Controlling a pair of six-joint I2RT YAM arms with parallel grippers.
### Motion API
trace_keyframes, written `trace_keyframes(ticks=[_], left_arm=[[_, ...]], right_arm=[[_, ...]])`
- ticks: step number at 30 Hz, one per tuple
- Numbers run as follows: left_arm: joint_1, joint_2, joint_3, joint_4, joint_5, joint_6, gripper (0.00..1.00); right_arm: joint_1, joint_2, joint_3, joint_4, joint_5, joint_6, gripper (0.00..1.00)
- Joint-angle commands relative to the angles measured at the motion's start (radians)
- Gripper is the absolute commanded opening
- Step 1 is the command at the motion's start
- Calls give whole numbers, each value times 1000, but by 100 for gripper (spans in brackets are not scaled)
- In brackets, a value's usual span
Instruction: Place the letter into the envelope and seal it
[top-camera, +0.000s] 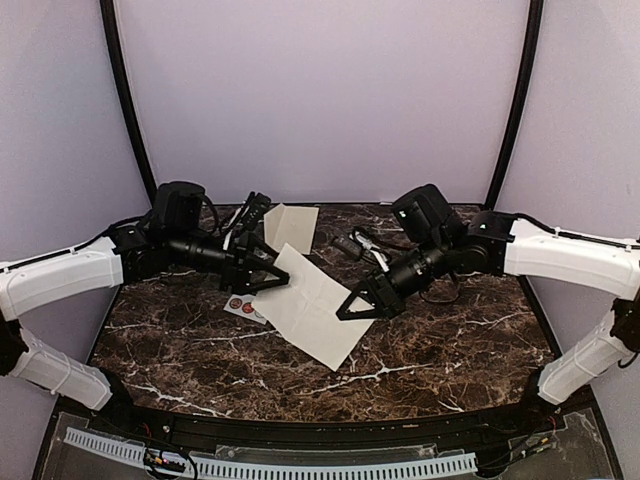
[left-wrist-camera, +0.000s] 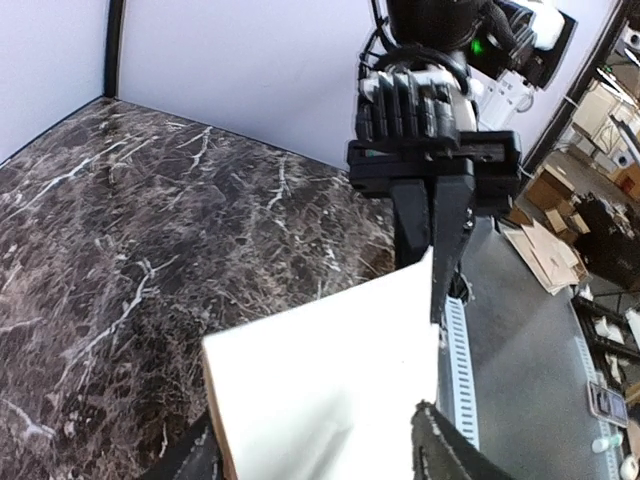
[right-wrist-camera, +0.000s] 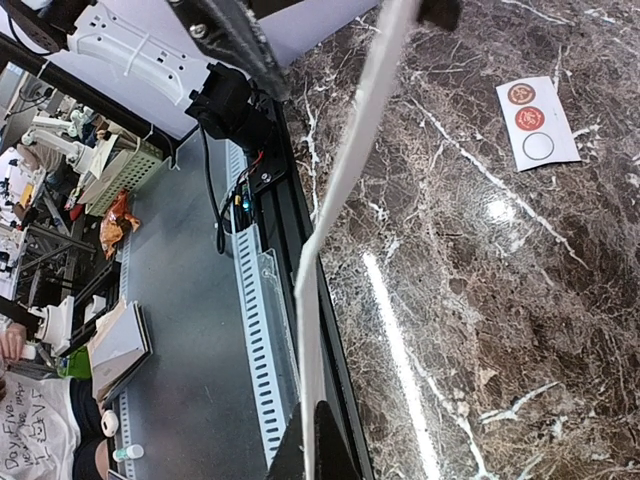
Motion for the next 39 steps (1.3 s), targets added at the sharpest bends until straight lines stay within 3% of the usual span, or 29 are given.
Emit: trace_keyframes(ticks=[1,2,5,10,16,25,39], left_arm=[[9,-136,-13,61,-310,17,71],[16,-187,-42,81,-358,17,79],[26,-288,-83,134,-496,34,88],[10,-286,-91,161,-314,8,89],[-68,-146,-32,104,-191,-8,88],[-125,39,13,75,-66,-43,82],[-139,89,8,109,3,-85,54]], right_arm=[[7,-45,-22,65,47,29,0],[6,-51,-27,74,62,39,0],[6,-56,-37,103,92,59,0],[6,-47,-38,146,99,67,0],[8,-38,-36,193,98,67,0],[9,-21,-25,200,95,56,0],[19,40,24,150,107,20,0]])
